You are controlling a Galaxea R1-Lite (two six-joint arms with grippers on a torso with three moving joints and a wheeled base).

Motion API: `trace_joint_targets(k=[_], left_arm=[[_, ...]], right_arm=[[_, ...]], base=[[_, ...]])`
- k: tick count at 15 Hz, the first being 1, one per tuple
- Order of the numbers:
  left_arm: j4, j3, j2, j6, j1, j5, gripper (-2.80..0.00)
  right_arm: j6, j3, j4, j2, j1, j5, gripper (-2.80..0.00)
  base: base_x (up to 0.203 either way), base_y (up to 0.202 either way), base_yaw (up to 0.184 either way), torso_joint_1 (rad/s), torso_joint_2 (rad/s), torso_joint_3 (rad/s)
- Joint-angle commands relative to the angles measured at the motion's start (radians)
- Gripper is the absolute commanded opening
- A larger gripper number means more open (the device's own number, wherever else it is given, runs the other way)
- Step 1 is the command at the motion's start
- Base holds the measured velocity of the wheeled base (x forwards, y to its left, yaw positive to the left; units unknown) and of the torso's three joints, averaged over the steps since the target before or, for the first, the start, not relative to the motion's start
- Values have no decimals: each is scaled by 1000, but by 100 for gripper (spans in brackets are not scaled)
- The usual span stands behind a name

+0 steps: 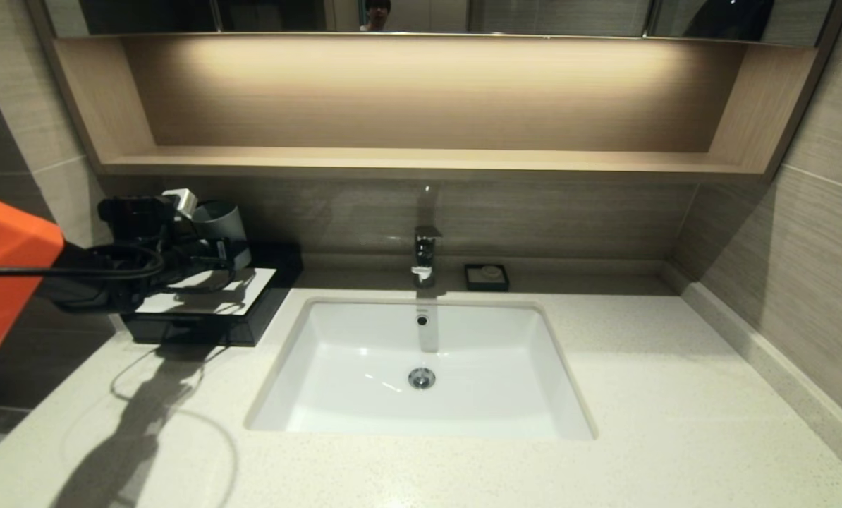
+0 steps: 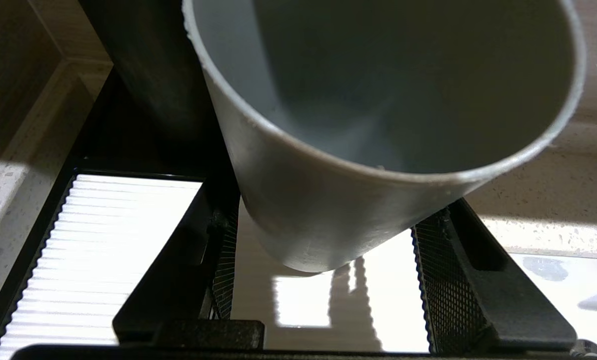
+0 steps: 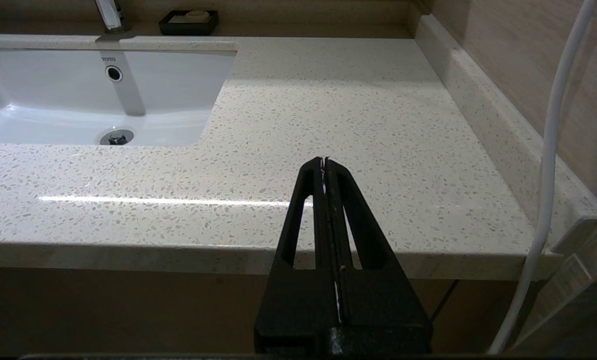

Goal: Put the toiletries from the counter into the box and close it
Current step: Place the cup on the storage box

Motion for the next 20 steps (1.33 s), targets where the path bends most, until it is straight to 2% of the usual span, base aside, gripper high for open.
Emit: trace_joint_targets(k=[1, 11, 20], left_arm=[[12, -22, 16, 0, -1, 1, -280], [15, -36, 33, 2, -26, 4, -280], [44, -93, 53, 3, -27, 7, -280]], right_arm=[[0, 2, 1, 1, 0, 0, -280], [0, 2, 0, 0, 0, 0, -280], [0, 2, 1, 1, 0, 0, -280]], base=[[0, 0, 0, 0, 0, 0], [0, 0, 0, 0, 0, 0], [0, 0, 0, 0, 0, 0]])
